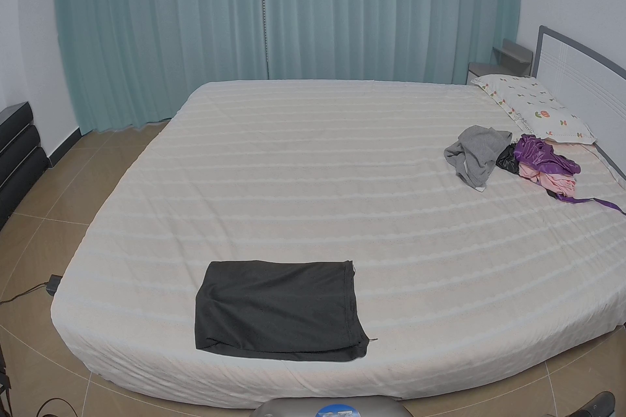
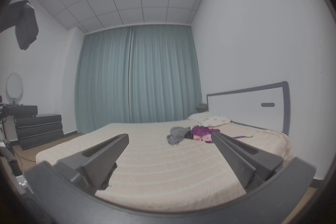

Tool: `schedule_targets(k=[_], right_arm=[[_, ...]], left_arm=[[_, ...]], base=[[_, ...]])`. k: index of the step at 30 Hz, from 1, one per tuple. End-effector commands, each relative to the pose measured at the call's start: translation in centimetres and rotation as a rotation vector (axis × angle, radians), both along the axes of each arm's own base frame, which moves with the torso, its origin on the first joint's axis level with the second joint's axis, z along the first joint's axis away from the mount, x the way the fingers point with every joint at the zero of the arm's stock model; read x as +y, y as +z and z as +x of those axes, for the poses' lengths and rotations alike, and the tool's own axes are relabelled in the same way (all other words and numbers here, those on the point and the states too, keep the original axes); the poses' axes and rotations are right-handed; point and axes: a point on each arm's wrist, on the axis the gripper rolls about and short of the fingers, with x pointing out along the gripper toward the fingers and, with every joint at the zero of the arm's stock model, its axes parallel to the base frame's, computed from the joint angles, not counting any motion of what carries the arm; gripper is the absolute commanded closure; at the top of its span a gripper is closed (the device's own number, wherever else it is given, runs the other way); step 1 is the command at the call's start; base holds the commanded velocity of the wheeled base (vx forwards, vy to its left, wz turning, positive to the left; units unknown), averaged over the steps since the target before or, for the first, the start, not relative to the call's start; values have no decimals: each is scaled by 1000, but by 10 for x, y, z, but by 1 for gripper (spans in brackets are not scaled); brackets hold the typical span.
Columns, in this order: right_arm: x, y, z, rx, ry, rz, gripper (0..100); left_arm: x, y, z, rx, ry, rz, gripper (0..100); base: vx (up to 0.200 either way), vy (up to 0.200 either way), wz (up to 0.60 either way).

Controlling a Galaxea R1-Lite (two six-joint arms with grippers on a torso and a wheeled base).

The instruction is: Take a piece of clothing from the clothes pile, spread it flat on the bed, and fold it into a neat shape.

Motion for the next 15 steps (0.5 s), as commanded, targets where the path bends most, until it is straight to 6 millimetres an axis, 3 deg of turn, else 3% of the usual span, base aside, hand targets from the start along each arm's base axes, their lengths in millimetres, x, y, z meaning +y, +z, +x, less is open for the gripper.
schedule_targets(k=[1,2,7,15], right_arm=[[2,-45,31,-19,90,-76,0],[3,-55,37,-29,113,-108,0],[3,-60,38,22,120,-115,0],[3,-69,39,105,128,-98,0]], left_arm=[[-1,-25,14,30,-62,1,0],[-2,-26,15,26,-72,6,0],[-3,-41,22,41,-115,29,0],[-3,-46,23,88,-151,24,0]], base=[[0,0,0],[0,0,0],[0,0,0],[0,0,0]])
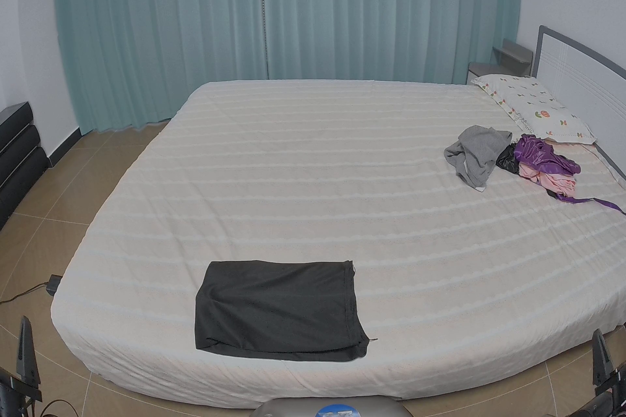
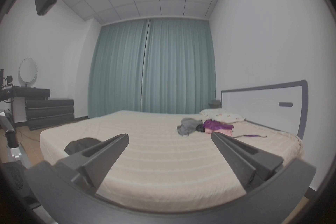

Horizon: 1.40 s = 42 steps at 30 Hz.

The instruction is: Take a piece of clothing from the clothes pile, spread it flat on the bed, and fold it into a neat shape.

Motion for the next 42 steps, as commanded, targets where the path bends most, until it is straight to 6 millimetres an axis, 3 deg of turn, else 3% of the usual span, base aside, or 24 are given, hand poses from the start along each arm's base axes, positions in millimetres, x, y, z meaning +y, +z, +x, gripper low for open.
schedule_targets(k=[1,6,20,42], right_arm=[[0,-7,1,24,3,5,0],[0,-17,0,152,-14,38,0],[0,-16,0,129,-7,33,0],[0,-15,1,111,-2,33,0]], left_arm=[[-1,-13,4,76,-36,5,0],[-1,-24,5,183,-50,4,0],[-5,-25,5,188,-213,-26,0],[-1,-27,5,191,-78,-109,0]], base=[[0,0,0],[0,0,0],[0,0,0],[0,0,0]])
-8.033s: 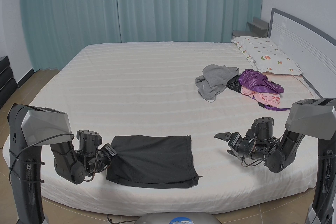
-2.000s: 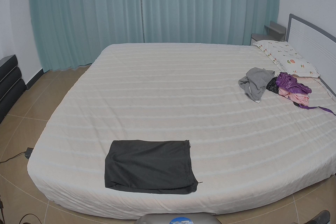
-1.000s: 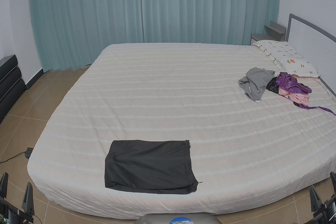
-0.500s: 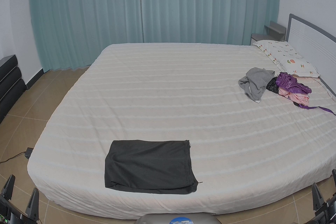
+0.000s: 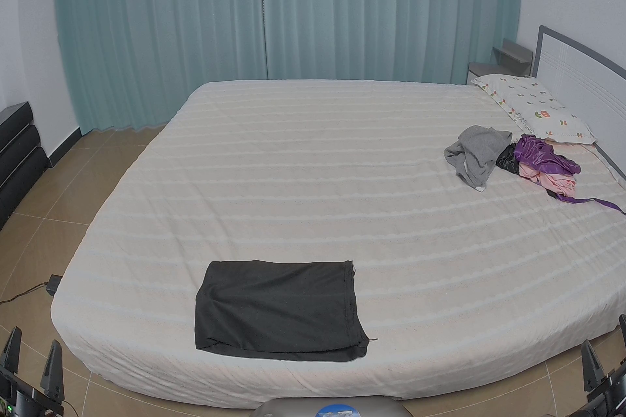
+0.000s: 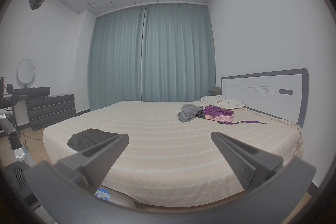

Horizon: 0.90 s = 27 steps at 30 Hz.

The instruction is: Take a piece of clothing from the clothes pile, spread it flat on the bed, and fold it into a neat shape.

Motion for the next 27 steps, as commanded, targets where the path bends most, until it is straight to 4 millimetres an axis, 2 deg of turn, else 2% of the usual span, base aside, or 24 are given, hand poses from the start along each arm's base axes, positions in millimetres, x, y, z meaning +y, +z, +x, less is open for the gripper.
schedule_targets(k=[1,5,11,27], right_arm=[[0,-4,0,1,0,2,0],[0,-4,0,1,0,2,0],[0,-4,0,1,0,2,0],[0,-3,0,0,-1,22,0]], left_arm=[[0,-4,1,7,-5,-6,0],[0,-5,1,11,-18,-4,0],[-3,-9,1,61,-114,112,0],[-3,-10,1,59,-115,114,0]], base=[[0,0,0],[0,0,0],[0,0,0],[0,0,0]])
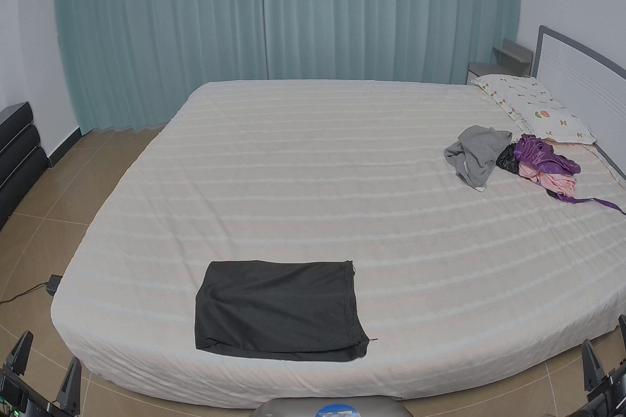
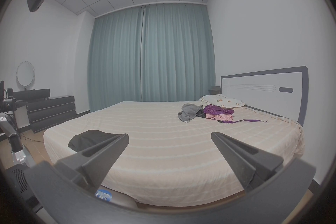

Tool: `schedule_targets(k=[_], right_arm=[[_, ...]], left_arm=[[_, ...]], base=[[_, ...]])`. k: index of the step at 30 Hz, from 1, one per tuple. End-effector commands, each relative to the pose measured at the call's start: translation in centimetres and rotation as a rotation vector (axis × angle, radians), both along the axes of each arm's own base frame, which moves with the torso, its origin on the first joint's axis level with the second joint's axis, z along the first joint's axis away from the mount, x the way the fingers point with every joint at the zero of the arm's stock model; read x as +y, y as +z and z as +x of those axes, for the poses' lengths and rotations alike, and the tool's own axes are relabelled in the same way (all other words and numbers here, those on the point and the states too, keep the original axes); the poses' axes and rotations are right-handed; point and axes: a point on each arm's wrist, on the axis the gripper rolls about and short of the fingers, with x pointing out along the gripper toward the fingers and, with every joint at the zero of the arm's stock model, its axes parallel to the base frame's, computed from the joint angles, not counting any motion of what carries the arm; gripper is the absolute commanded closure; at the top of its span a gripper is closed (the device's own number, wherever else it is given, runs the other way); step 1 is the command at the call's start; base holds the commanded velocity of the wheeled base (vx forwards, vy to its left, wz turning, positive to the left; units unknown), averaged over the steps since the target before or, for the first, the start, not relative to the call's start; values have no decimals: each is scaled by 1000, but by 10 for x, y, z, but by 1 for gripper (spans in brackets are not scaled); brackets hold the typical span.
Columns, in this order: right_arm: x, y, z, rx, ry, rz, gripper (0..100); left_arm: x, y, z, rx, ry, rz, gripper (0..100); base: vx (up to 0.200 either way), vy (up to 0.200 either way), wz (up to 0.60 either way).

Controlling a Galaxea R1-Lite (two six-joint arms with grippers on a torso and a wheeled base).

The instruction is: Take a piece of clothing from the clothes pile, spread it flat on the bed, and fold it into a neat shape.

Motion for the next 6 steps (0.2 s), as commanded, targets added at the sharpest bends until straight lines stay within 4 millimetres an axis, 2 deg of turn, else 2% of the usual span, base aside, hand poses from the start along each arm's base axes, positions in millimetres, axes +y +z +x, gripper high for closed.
schedule_targets(k=[1,6], right_arm=[[0,-4,0,0,-1,1,0],[0,-3,0,0,-1,-16,0]], left_arm=[[0,-5,1,9,0,1,0],[0,-5,1,7,-1,-10,0]], base=[[0,0,0],[0,0,0]])
